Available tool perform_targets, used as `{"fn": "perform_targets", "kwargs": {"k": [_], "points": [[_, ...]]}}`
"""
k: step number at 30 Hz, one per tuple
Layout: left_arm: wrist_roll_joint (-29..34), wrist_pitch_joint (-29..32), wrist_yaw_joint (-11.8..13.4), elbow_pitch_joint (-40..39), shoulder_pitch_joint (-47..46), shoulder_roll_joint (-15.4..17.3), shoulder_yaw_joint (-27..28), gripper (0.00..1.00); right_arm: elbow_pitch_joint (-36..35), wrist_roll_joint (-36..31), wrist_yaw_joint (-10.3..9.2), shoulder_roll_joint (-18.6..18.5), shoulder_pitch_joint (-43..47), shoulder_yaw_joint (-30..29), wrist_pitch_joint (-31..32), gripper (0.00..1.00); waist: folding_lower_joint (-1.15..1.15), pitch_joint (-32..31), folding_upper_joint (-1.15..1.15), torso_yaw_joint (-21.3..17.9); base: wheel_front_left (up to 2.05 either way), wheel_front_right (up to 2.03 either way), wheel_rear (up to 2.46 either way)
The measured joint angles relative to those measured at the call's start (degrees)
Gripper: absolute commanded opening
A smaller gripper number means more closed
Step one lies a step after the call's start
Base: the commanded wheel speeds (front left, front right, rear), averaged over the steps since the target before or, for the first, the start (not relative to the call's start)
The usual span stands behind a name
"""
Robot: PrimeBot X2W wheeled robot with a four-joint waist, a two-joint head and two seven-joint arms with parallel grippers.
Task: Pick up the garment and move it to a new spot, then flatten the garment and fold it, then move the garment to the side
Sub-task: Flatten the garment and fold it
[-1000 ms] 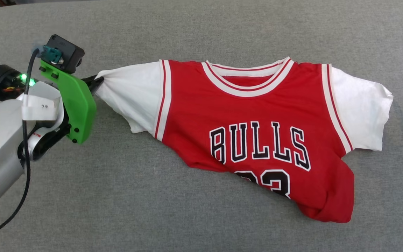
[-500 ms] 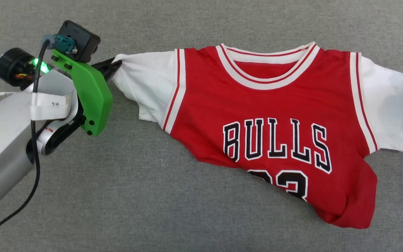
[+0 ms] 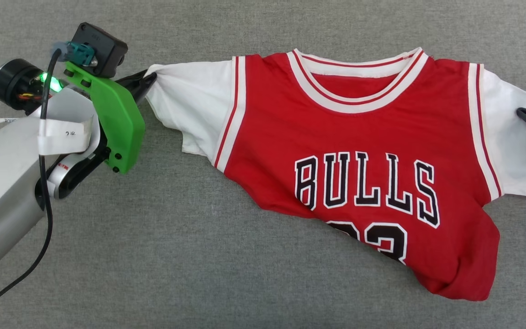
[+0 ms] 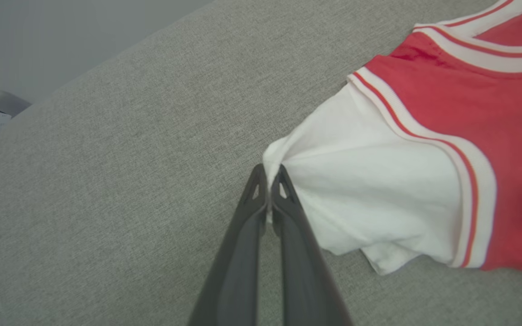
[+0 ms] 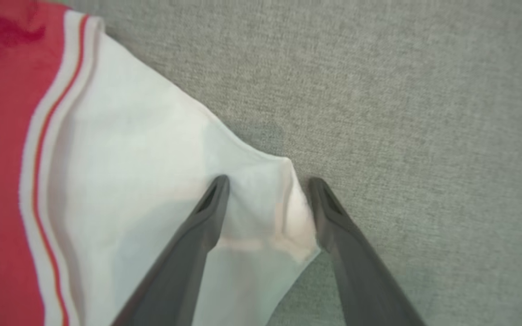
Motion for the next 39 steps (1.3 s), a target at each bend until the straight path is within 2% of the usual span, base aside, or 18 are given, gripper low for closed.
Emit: {"fn": "perform_targets", "kwargs": {"k": [6, 12, 19, 24, 31, 36, 39], "points": [[-0.3, -2.7, -0.8, 2.2, 0.5, -0.6, 0.1, 0.0, 0.6, 0.6, 0.08, 0.2, -0.3, 2.6, -9.8, 0.0, 0.0, -2.2, 0.0, -0.5, 0.0, 0.0, 0.0], [0.8, -7.7, -0.8, 2.0, 0.5, -0.9, 1.1, 0.0, -1.7, 0.6, 0.08, -2.2, -0.3, 2.0, -21.1, 0.0, 0.0, -6.2, 0.01, -0.8, 0.0, 0.0, 0.0], [3.9, -12.4, 2.5, -2.8, 0.3, 0.1, 3.2, 0.0, -8.3, -1.3, 0.08, -5.0, 0.5, -1.8, -29.0, 0.0, 0.0, -11.0, 0.01, -1.2, 0.0, 0.0, 0.0], [5.3, -14.3, 4.6, -6.8, -0.5, 0.9, 5.0, 0.0, -13.5, -4.1, 0.08, -4.5, 1.4, -7.3, -31.3, 0.0, 0.0, -13.5, 0.0, -1.7, 0.0, 0.0, 0.0], [6.7, -17.1, 6.3, -8.5, -4.5, 0.3, 7.8, 0.0, -20.7, -7.5, 0.08, -1.5, 1.9, -15.8, -30.9, 0.0, -0.01, -15.9, 0.0, -2.4, 0.0, 0.0, 0.0], [8.0, -18.1, 6.0, -6.7, -8.4, -3.1, 8.8, 0.0, -23.7, -10.5, 0.08, 0.6, 1.2, -19.7, -29.1, 0.0, -0.01, -15.7, 0.0, -2.5, 0.0, 0.0, 0.0], [8.5, -18.7, 5.0, -3.7, -12.1, -5.5, 9.6, 0.0, -24.0, -12.2, 0.08, 2.3, -1.9, -20.5, -28.0, 0.0, 0.0, -14.7, 0.0, -2.4, 0.0, 0.0, 0.0]]}}
